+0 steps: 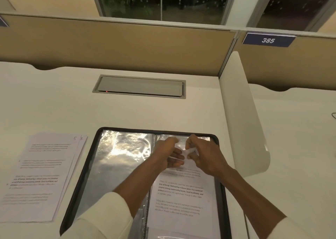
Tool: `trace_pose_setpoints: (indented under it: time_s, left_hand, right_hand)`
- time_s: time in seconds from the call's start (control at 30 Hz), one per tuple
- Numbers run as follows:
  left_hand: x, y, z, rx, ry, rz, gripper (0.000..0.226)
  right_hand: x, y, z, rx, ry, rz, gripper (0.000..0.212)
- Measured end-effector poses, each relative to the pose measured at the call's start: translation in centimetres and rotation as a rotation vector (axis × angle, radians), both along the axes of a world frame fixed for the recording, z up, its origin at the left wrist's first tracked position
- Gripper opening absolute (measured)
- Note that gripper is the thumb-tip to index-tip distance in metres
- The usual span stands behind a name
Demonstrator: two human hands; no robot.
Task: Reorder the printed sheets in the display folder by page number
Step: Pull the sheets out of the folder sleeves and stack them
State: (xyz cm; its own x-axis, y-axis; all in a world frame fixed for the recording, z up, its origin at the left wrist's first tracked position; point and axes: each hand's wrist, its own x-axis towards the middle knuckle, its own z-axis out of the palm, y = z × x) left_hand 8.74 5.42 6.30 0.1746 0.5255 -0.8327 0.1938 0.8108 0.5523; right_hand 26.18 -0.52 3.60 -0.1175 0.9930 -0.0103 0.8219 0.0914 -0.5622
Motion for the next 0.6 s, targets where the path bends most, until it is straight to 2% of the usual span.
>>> trace_pose_setpoints:
  time_s: [0.07,0.13,0.2,0.23,0.3,0.4,0.5,0.6]
  left_hand:
    - [-0.3,0.3,0.2,-0.003,0.026,-0.019,0.026]
    - [-0.7,0.3,0.3,0.006,0.056,-0.013,0.02]
    - [-0.9,0.2,0.3,0.019,0.083,-0.007,0.015]
    - [-0.8,0.1,0.1,0.033,0.09,0.012,0.017]
    - [-0.6,0.2,-0.6,0.074,0.089,0.092,0.039]
    - [0.0,-0.1,-1.2,0.137,0.075,0.202,0.065]
    - [0.6,-0.6,-1.4,0.146,0.052,0.24,0.07]
    - [1.0,-1.4,-1.4,0.136,0.038,0.248,0.063]
  right_hand:
    - [-0.2,-0.2,0.3,0.021,0.004,0.03,0.035]
    - [-0.5,-0.4,0.8,0.051,0.106,0.003,0.039]
    - [-1.0,-0.1,2.0,0.044,0.273,-0.124,0.044]
    - [-1.1,0.4,2.6,0.015,0.338,-0.196,0.046]
    - [-1.2,1.9,3.7,-0.096,0.401,-0.301,0.048]
    - [-0.9,4.5,4.2,-0.251,0.392,-0.279,0.051]
    - [-1.2,7.2,3.6,-0.362,0.263,-0.167,0.05]
    - [-2.0,9.6,3.5,-0.477,0.157,-0.048,0.032]
